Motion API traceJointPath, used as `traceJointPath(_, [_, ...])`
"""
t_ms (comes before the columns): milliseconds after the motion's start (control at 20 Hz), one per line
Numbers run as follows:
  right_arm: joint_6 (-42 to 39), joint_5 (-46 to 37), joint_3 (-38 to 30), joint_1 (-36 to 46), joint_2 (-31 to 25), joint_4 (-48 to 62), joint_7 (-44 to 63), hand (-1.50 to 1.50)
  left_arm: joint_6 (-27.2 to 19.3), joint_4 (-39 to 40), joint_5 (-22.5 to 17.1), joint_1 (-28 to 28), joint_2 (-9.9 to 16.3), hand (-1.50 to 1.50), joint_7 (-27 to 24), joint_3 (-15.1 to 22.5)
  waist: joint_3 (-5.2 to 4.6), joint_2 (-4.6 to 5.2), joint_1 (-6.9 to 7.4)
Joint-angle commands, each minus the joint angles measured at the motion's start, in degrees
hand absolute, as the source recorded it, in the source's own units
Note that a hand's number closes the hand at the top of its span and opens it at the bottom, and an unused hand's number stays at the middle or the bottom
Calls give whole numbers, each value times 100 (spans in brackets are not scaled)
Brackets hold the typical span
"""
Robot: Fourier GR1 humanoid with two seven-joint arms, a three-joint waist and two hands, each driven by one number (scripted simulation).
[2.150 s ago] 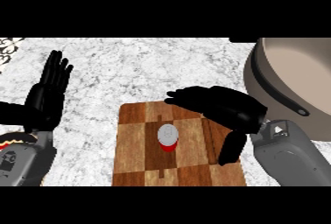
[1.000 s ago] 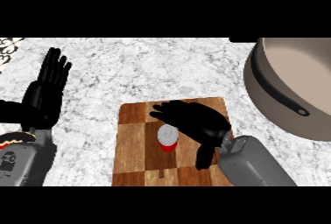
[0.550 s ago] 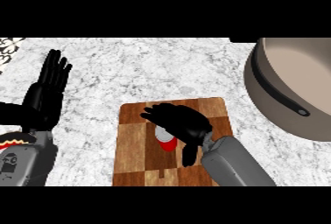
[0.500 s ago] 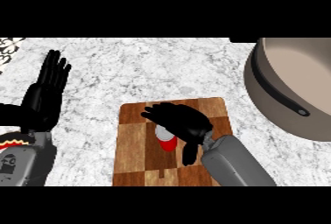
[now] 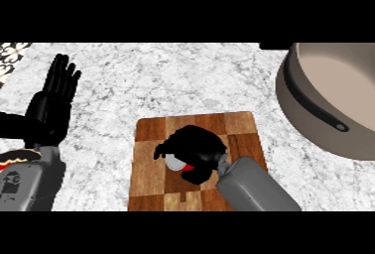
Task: Pick the can from the cutting board and place it in the pot
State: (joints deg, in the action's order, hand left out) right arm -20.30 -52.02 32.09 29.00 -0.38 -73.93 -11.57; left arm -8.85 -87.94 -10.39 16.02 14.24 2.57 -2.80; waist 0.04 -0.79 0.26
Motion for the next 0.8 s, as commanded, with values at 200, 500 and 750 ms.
traceJointPath(200, [833, -271, 716, -40, 37, 689, -236, 150, 146, -158, 10, -132, -45, 0, 128, -55, -3, 85, 45])
traceJointPath(500, [1041, -417, 468, 163, 37, 145, 182, 150, 155, -323, 27, 105, -8, 0, 411, -191, -3, 79, 3])
traceJointPath(750, [1474, -569, -1741, 738, -254, 1028, 2640, 150, 121, -288, 89, -151, -63, 0, 17, -145, -32, 216, -57])
